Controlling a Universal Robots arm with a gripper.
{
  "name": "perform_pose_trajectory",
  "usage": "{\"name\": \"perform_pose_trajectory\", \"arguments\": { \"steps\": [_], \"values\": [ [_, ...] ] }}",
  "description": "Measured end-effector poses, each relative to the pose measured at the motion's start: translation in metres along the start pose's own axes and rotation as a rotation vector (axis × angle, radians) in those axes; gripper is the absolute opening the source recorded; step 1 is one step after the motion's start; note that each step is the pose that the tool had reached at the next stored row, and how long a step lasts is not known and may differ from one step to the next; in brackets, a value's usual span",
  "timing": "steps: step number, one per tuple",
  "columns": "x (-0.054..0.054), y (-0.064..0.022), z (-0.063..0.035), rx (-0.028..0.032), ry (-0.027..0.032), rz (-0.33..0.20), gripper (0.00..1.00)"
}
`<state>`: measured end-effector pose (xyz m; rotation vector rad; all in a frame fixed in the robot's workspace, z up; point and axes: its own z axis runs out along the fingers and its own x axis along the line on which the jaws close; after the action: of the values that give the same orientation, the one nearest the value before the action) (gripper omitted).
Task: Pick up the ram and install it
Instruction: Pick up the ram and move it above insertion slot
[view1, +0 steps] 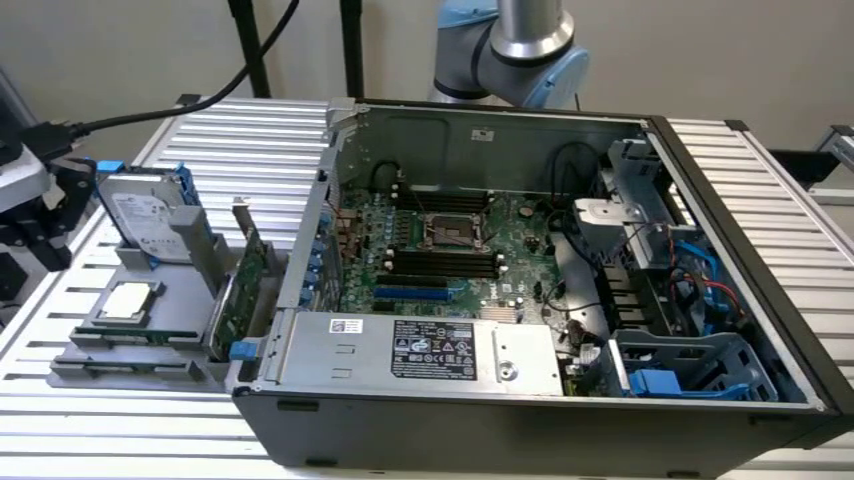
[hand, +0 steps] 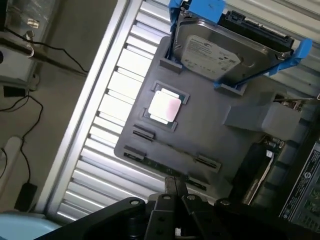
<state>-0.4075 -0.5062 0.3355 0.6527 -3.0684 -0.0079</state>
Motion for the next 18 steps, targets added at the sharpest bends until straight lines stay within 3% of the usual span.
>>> {"name": "perform_pose_trajectory", "arguments": {
  "steps": [18],
  "values": [
    [0.000,-0.0001,0.0137,0.0010,0.0019,-0.327,0.00]
  ]
}}
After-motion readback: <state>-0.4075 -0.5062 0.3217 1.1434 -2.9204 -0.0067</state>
